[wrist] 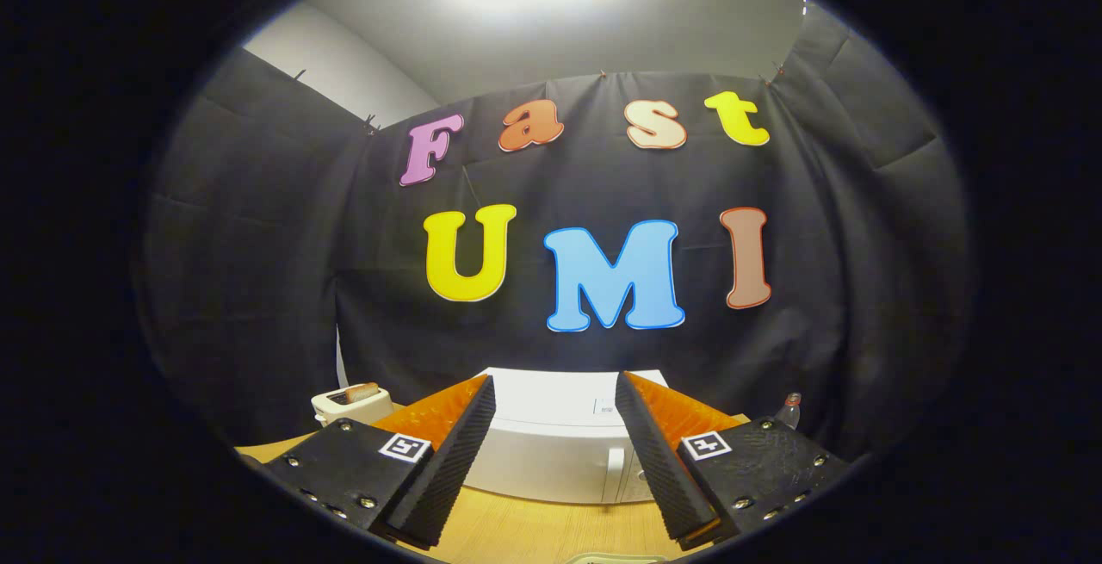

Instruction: Open the microwave, put the food inside, and close the microwave door.

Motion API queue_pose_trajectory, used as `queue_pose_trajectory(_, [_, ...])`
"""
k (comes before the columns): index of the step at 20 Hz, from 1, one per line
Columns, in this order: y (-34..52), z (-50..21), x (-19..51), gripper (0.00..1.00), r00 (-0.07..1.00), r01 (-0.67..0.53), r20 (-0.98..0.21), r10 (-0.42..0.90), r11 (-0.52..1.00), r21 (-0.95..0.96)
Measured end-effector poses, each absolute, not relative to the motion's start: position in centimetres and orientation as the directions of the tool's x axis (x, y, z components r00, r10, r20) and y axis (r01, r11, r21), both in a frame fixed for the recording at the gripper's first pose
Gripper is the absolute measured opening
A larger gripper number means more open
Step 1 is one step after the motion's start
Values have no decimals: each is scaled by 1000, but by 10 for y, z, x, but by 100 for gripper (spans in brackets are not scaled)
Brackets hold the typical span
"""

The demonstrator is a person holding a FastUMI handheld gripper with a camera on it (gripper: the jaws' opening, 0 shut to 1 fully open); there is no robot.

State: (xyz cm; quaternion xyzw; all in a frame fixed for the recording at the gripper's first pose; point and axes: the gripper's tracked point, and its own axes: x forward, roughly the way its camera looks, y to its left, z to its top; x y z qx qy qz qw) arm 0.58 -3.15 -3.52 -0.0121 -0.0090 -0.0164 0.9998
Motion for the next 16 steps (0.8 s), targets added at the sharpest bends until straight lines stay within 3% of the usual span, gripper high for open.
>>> queue_pose_trajectory(16, [-95, -187, 75, 90, 984, 137, -104, -147, 986, -90])
